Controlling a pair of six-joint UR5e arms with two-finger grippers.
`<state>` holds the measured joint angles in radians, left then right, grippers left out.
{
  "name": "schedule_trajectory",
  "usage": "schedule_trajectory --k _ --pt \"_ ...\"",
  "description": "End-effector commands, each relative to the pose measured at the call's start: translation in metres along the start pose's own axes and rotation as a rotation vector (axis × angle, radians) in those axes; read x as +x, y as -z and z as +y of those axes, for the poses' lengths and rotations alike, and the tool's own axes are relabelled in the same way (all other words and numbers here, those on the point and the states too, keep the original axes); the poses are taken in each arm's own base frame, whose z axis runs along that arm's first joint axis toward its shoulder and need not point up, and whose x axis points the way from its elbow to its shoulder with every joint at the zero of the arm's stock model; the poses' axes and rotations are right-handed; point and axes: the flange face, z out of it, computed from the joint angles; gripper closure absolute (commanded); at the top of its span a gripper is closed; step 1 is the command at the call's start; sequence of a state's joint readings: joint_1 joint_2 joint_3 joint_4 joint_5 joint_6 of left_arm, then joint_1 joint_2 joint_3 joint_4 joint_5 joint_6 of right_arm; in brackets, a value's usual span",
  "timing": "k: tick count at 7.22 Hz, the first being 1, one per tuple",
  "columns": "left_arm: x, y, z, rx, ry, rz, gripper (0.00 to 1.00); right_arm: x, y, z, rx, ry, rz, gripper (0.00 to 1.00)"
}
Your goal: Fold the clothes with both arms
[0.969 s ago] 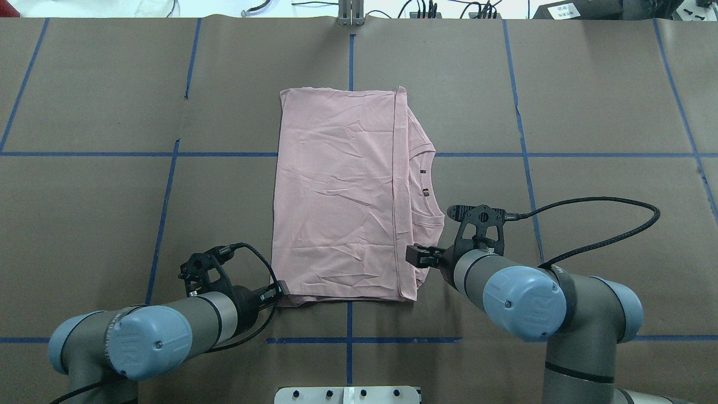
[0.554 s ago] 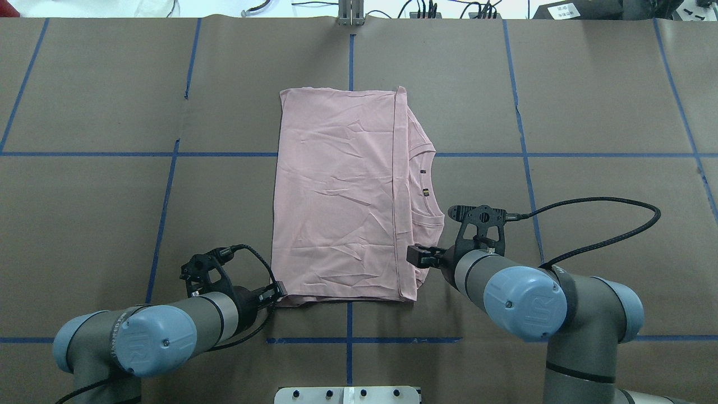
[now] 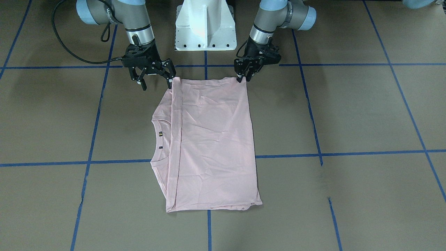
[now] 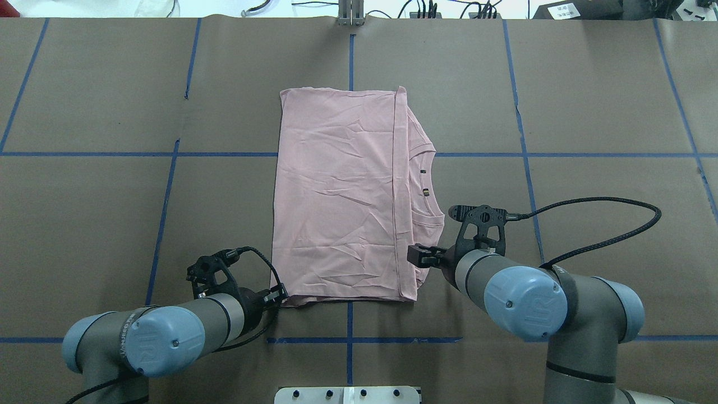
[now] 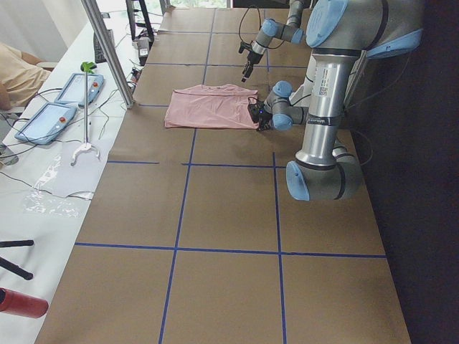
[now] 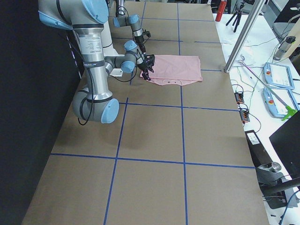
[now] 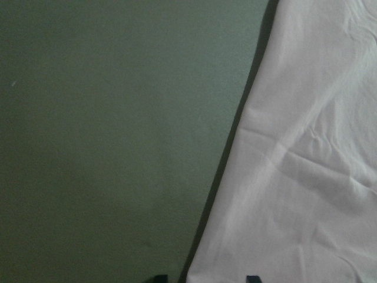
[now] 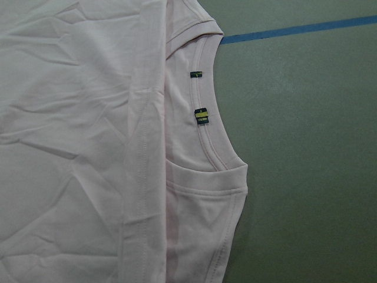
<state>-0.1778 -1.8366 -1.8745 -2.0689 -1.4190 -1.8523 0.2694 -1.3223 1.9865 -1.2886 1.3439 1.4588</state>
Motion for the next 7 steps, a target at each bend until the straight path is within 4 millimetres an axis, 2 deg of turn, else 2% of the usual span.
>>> schedule_trajectory --k 1,5,6,7 --pt "0.004 0.005 -0.001 -0.003 0.003 0.012 1.0 0.0 0.0 0.0 0.001 0.0 0.0 0.0" --pt "0.002 0.005 -0.003 -0.001 -0.002 0.007 1.0 -0.005 0.001 0.003 -0.005 -0.032 -0.006 0.0" --pt "0.002 0.004 -0.002 -0.002 -0.003 0.007 1.0 -0.024 0.004 0.017 -0.03 -0.138 -0.016 0.03" --pt "0.003 0.005 -0.002 -0.001 -0.003 0.009 1.0 -0.053 0.009 0.02 -0.042 -0.191 0.028 0.07"
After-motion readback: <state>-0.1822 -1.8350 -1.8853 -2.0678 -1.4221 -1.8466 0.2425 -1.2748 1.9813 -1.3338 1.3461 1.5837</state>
